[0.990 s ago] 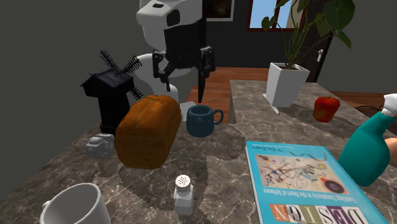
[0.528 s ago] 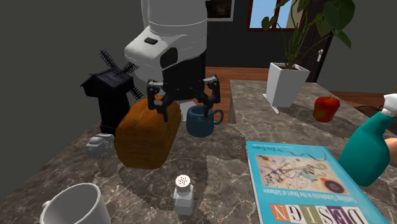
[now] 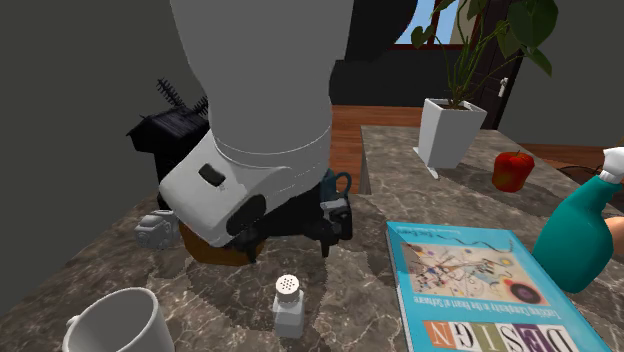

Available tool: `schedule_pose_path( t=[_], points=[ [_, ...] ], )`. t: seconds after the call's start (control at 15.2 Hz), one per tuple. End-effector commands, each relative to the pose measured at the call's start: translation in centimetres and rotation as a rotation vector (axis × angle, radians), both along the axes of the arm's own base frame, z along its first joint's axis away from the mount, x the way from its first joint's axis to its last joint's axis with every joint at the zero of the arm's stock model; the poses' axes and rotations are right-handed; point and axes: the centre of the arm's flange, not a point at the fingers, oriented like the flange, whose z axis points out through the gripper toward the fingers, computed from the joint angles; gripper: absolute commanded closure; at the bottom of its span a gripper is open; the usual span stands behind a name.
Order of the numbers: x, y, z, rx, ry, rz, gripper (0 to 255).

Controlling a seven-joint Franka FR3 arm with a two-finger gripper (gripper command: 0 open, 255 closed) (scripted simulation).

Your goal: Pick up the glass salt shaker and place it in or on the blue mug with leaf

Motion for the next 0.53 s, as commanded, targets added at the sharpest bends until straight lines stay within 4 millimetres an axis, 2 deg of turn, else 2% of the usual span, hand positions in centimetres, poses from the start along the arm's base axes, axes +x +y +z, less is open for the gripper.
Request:
schedule_pose_path(
  t=[0.0,0.13,0.46],
  points=[
    [2.2,-1.2,-1.6,0.0,0.014,-0.013,0],
    [3.9,-2.1,-2.9,-0.001,0.025,-0.024,0],
    [3.1,-1.8,-5.4,-0.001,0.025,-0.024,0]
  ],
)
